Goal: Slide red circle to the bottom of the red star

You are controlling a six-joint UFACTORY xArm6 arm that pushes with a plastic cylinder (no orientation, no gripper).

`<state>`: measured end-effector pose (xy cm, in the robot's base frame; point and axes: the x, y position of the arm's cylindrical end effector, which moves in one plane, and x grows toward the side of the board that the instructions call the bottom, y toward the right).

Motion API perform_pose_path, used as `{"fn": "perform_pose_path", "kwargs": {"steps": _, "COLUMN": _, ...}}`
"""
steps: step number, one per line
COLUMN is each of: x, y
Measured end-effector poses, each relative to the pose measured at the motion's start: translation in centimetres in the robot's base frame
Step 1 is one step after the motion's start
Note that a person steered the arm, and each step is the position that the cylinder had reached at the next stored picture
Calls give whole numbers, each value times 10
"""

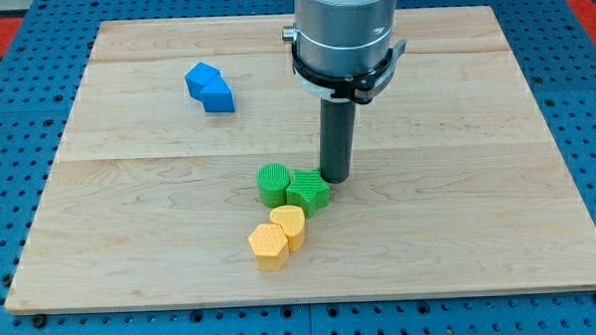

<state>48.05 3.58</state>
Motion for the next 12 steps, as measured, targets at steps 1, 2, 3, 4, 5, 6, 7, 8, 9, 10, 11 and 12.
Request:
{"fn": "perform_pose_path", "kwargs": {"steps": 1, "x": 0, "y": 2}}
{"fn": "perform_pose_path", "kwargs": {"steps": 2, "x": -4, "y": 3}}
{"fn": "perform_pose_path", "kwargs": {"steps": 3, "x": -4, "y": 3}}
{"fn": "perform_pose_path", "kwargs": {"steps": 4, "x": -14, "y": 9}}
{"fn": "perform_pose_path", "kwargs": {"steps": 5, "x": -44, "y": 15}}
{"fn": "perform_pose_path", "kwargs": {"steps": 6, "x": -45, "y": 3}}
{"fn": "perform_pose_path", "kwargs": {"steps": 7, "x": -67, "y": 3}}
{"fn": "perform_pose_path", "kwargs": {"steps": 8, "x": -130, "y": 3}}
{"fn": "perform_pose_path", "kwargs": {"steps": 9, "x": -137, "y": 21}}
{"fn": "perform_pose_path", "kwargs": {"steps": 10, "x": -142, "y": 56}}
{"fn": "perform_pose_path", "kwargs": {"steps": 11, "x": -172, "y": 84}}
{"fn": "perform_pose_path", "kwargs": {"steps": 12, "x": -216, "y": 84}}
